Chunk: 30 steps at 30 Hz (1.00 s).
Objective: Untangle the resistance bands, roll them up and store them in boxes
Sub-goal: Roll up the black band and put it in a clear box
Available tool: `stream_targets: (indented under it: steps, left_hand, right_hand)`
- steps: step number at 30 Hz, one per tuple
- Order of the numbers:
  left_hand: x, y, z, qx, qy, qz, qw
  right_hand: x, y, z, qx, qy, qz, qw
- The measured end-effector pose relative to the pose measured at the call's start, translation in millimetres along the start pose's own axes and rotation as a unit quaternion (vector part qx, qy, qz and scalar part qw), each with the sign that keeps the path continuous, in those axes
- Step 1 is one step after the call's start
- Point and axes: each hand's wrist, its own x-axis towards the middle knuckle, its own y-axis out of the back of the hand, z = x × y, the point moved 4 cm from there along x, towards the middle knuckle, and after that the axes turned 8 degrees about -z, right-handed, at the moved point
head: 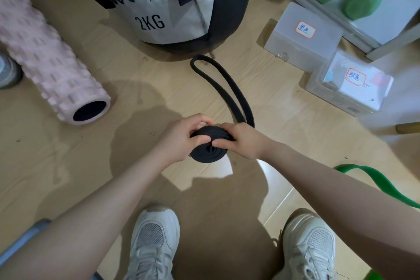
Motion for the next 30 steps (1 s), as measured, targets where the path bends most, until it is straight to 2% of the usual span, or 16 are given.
stream_targets:
  steps: [2,5,7,9,11,13,16,20,24,27,28,30]
  left_hand:
    - [1,1,-3,0.011,-0.001,0.004,1.0]
    - [3,0,-4,0.08,0.005,-0.005,0.997]
    - [3,0,-2,0.107,0.004,-0.008,0.994]
    - [4,0,-2,0.123,0.002,-0.012,0.992]
    - [6,-2,-2,0.126,-0.002,-0.02,0.992]
    - [10,-8,2,0.117,-0.004,-0.037,0.992]
    - [23,-16,8,0.098,0.007,-0.049,0.994]
    - [44,-31,26,0.043,-0.032,-0.057,0.997]
    - [52,-51,37,0.016,-0.045,-0.067,0.997]
    - [54,-51,28,-0.017,-0.013,-0.078,0.997]
    - [54,-48,25,0.002,-0.013,-0.08,0.997]
    - [52,-44,19,0.029,-0.016,-0.086,0.996]
  right_hand:
    - [1,-5,2,0.014,0.003,0.008,1.0]
    - [3,-14,13,-0.01,-0.012,-0.044,0.999]
    - [0,-16,23,-0.091,-0.019,-0.097,0.991]
    - [-5,-11,35,-0.211,-0.015,-0.118,0.97]
    - [-11,0,43,-0.309,-0.019,-0.097,0.946]
    - [-17,10,50,-0.357,-0.045,-0.066,0.931]
    - [-33,21,65,-0.401,-0.136,-0.003,0.906]
    - [-74,19,88,-0.379,-0.262,0.034,0.887]
    - [-87,-13,98,-0.25,-0.326,0.008,0.911]
    - [-73,-26,100,-0.167,-0.292,-0.001,0.942]
    - [-68,-26,96,-0.141,-0.261,0.015,0.955]
    - [-59,-17,77,-0.018,-0.178,0.063,0.982]
